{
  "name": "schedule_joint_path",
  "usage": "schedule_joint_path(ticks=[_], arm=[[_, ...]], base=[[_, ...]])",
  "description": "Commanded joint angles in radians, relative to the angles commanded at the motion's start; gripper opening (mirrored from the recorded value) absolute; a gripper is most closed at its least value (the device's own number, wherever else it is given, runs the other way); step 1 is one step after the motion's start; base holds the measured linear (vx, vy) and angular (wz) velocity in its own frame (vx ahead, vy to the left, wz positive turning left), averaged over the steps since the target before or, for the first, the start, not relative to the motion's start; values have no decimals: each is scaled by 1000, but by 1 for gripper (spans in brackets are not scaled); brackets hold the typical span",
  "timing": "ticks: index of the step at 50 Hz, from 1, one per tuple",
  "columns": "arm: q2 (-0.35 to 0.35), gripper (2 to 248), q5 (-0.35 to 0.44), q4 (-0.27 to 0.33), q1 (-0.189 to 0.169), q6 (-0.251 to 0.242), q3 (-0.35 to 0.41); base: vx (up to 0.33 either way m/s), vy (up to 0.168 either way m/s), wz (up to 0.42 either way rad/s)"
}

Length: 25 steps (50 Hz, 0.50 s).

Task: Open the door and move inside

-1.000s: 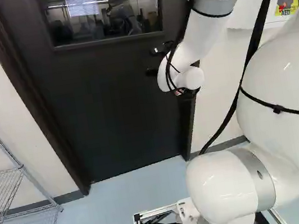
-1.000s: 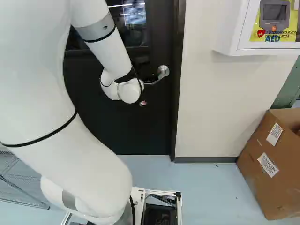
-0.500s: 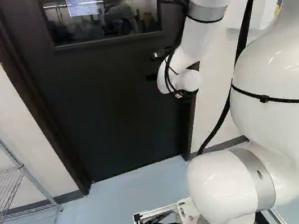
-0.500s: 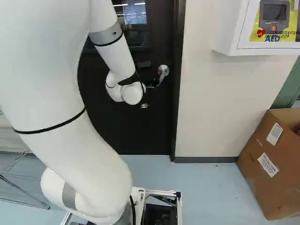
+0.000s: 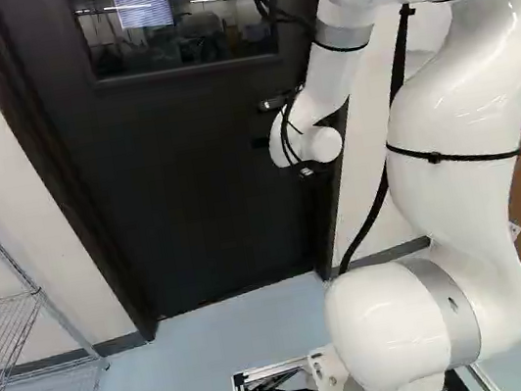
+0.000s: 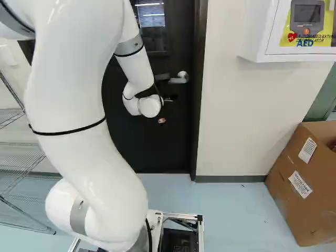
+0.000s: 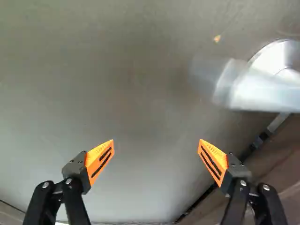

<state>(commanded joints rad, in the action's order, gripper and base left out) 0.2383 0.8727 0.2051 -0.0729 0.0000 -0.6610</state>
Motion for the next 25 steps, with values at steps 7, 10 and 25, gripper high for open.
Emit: schedule_joint_path(ticks=[7,10,25], arm=[[44,247,0,0,17,0,-33],[63,247,0,0,24,0,-48],[133,247,0,0,59,0,-122]], base=[[0,0,0],[0,0,0],[-8,-3,-2]])
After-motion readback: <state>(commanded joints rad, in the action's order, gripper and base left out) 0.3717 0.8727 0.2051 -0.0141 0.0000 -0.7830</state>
